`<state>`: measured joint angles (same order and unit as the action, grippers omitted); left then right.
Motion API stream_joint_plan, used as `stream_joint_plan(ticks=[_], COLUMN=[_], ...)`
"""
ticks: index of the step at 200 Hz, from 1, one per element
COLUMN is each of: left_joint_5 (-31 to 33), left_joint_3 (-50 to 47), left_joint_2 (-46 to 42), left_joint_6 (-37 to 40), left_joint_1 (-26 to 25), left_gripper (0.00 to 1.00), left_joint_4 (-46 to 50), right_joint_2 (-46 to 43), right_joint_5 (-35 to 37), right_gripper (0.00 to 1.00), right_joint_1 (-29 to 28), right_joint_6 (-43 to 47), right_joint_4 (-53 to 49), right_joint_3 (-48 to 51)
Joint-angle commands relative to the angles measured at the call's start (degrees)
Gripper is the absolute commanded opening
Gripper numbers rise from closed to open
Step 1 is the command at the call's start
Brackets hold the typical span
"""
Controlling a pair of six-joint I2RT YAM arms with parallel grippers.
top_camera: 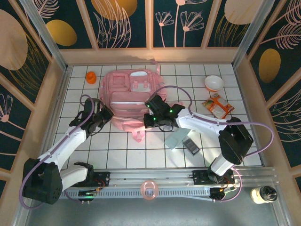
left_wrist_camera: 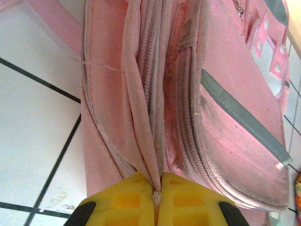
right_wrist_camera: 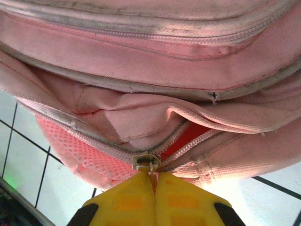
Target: Pack the student bag
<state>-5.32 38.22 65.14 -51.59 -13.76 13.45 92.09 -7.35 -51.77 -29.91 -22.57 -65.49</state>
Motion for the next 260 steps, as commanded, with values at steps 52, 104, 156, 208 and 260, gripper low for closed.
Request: stream_joint_plan(ticks=[52, 104, 156, 208, 260], left_joint_5=[7.4, -6.1, -14.5, -15.9, -15.0], left_joint_3=[11.9, 0.8, -10.0, -8.4, -8.2], left_joint_2=[9.6, -3.7, -10.0, -0.1, 4.2], left_joint_6=[10.9, -3.0, -18.5, -22.5, -23.2], left_joint_1=[4.2, 4.1, -1.4, -6.6, -6.7], left_gripper=[0.2, 0.63, 0.62, 0.58, 0.15], left_joint_4=[-0.4, 1.2, -5.5, -14.1, -16.7], right_joint_2=[7.4, 8.8, 10.4, 10.3, 9.2], right_joint_5=[-3.7, -3.8, -5.7, -5.4, -4.7], right_gripper=[0.0, 0.0, 0.0, 0.0, 0.0], right_joint_1=[-8.5, -4.8, -5.6, -6.6, -6.4], right_joint_6=[-5.9, -2.1, -1.4, -1.6, -1.3], right_joint_4=[10.4, 10.3, 10.7, 11.2, 10.8], right_joint_3=[-4.2, -5.6, -7.1, -6.9, -6.0])
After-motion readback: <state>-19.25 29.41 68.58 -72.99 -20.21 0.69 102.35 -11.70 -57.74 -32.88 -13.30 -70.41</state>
